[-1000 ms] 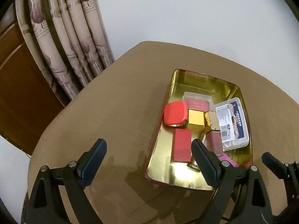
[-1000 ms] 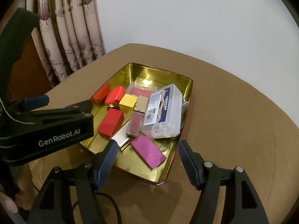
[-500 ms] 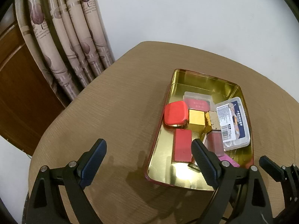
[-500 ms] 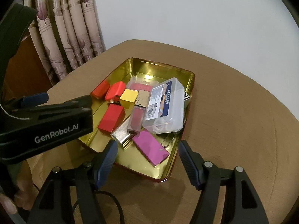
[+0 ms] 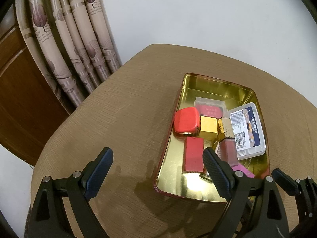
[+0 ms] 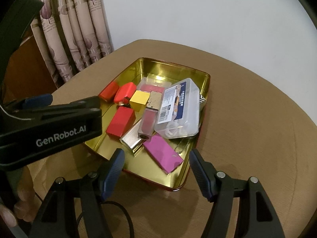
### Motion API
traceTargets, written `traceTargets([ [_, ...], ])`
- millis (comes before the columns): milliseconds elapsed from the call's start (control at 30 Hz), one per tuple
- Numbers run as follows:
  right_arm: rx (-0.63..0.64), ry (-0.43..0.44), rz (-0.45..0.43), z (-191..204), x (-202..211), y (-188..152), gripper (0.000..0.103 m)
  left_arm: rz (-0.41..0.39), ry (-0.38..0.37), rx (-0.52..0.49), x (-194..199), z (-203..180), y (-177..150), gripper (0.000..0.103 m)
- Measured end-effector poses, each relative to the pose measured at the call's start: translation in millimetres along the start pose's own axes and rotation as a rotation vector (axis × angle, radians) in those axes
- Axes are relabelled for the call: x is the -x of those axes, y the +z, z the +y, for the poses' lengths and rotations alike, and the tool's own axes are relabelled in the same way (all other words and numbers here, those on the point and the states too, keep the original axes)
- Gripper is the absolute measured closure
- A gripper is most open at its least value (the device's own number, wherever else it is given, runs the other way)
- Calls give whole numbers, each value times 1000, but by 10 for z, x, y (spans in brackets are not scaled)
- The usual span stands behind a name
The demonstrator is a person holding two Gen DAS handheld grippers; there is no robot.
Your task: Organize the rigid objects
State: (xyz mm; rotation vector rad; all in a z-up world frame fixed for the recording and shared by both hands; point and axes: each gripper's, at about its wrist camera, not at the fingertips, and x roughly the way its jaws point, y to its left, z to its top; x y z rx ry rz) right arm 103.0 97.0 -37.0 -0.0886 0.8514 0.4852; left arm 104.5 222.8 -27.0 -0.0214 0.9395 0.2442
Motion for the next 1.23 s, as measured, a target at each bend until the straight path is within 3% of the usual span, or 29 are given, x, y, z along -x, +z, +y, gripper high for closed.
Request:
traceTargets([
  [1233,-22,7,13,14,-38,-27,34,-6,-25,-27,40,24,-57,13],
])
